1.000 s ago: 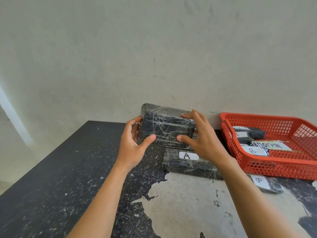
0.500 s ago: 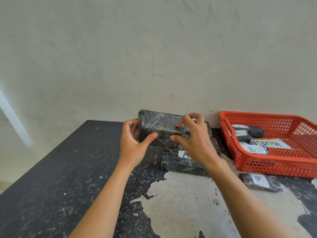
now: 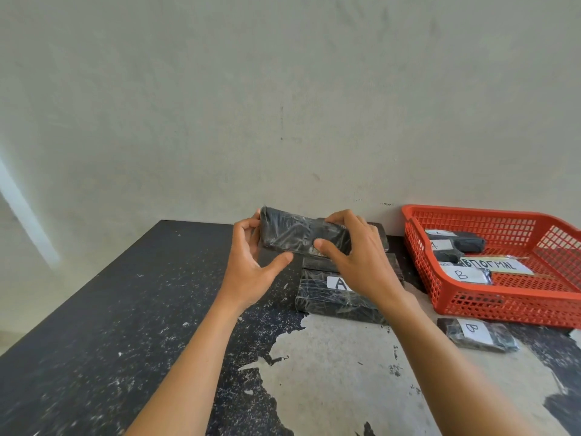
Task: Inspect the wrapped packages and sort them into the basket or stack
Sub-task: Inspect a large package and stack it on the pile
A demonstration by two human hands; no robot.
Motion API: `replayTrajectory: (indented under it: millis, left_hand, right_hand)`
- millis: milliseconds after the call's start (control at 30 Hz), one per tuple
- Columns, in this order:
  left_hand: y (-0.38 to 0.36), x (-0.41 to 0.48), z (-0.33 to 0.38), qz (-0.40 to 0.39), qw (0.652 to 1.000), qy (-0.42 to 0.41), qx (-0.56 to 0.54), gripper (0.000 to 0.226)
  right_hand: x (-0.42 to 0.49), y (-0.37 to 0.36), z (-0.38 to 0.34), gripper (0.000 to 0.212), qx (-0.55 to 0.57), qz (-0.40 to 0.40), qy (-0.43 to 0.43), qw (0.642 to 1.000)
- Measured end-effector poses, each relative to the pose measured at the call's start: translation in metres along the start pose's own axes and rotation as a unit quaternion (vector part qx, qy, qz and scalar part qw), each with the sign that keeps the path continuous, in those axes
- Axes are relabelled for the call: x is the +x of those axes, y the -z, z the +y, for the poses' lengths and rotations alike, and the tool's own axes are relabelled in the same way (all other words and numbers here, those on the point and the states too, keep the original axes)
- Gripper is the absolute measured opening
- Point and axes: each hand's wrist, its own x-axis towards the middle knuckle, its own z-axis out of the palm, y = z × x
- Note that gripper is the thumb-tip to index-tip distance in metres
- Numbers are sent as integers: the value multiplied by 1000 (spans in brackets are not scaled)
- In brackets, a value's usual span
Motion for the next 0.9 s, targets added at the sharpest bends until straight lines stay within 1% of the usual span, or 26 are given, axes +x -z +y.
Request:
replayTrajectory:
  millis: [100, 200, 233, 300, 367, 400, 500, 600, 633, 700, 733, 800, 867, 900]
  left_hand:
    - [-3, 0, 2, 21, 1000, 13, -16, 57]
    - [-7, 1, 5, 52, 998, -5, -16, 50]
    - [-8, 1, 7, 55, 998, -14, -17, 50]
    - [-11, 1, 9, 58, 998, -28, -23, 49]
    - [-16, 0, 13, 61, 997, -37, -28, 48]
    - [-17, 0, 14, 62, 997, -40, -23, 48]
    - [-17, -1, 18, 48, 998, -43, -15, 45]
    - [-10, -3, 24, 36, 998, -48, -25, 41]
    - [-8, -3, 25, 49, 997, -45, -28, 40]
    - [-2, 1, 22, 92, 995, -14, -33, 42]
    - [1, 3, 22, 99, 994, 14, -51, 45]
    - [6, 5, 20, 63, 984, 65, -153, 54]
    - [9, 3, 22, 22, 963, 92, -251, 60]
    - [9, 2, 24, 11, 959, 98, -266, 62]
  right_hand:
    - [-1, -4, 0, 27, -13, 11, 14, 1000]
    - [-1, -6, -1, 29, -30, 15, 33, 999]
    - [-1, -6, -1, 33, -29, 10, 38, 999]
    - [-1, -5, -3, 53, -43, -14, 48, 998]
    - [0, -7, -3, 71, -104, -18, 61, 993]
    - [0, -7, -2, 74, -130, -10, 61, 990]
    - [3, -1, 3, 72, -154, 13, 56, 986]
    - [6, 11, 11, 66, -114, -4, 79, 990]
    - [6, 15, 12, 65, -96, -10, 88, 991]
    - [4, 20, 12, 65, -78, -10, 98, 992]
    - [2, 22, 11, 66, -78, -10, 101, 992]
    - [-1, 23, 8, 68, -83, -18, 109, 990]
    - [-3, 25, 5, 68, -86, -33, 108, 990]
    - [-4, 26, 5, 68, -84, -41, 101, 990]
